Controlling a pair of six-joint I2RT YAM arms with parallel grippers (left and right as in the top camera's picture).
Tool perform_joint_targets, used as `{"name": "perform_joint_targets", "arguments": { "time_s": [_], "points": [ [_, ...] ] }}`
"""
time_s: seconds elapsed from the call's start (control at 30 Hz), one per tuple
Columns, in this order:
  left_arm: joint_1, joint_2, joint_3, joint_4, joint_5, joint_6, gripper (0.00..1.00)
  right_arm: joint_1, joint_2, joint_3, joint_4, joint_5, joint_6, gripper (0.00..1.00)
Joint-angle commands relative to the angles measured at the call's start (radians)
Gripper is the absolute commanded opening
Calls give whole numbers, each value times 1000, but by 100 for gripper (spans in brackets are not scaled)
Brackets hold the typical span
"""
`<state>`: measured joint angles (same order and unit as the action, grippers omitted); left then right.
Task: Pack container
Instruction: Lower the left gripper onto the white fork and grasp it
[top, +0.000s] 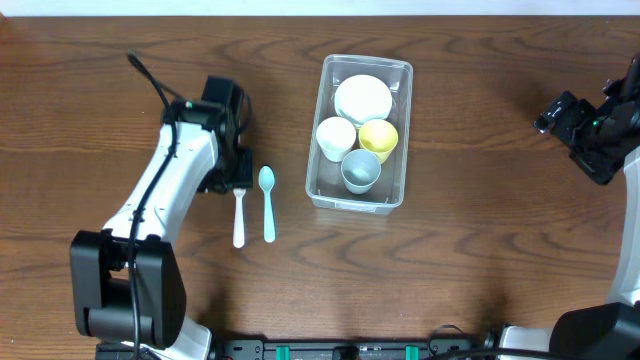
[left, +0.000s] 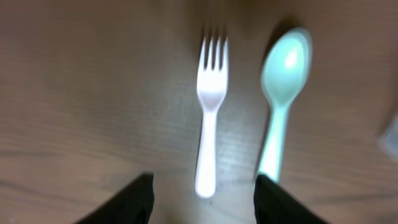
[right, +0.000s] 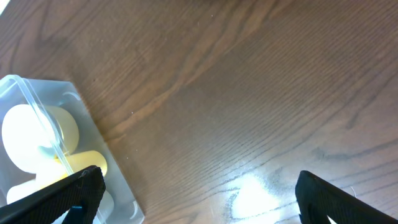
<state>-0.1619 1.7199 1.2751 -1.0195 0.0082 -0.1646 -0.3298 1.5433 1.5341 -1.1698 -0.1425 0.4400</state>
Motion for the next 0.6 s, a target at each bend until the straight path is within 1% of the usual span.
{"name": "perform_joint_targets", "arguments": {
  "time_s": [0.0,0.23,0.4,0.43,0.5,0.57],
  "points": [
    [15,-6,-93,71,31,39,52,-4,-2,-1,-1,-4,0,99],
    [15,4,-269,260,31,45,52,-4,-2,-1,-1,-4,0,99],
    [15,8,-343,344,30,64,50,-4,-2,-1,-1,-4,0,99],
    [15,8,-345,351,30,65,47,-4,-2,-1,-1,-4,0,99],
    [15,8,-346,365,30,68,45,-4,-2,-1,-1,-4,0,99],
    [15,8,-346,380,31,68,34,-4,-2,-1,-1,-4,0,99]
  ]
}}
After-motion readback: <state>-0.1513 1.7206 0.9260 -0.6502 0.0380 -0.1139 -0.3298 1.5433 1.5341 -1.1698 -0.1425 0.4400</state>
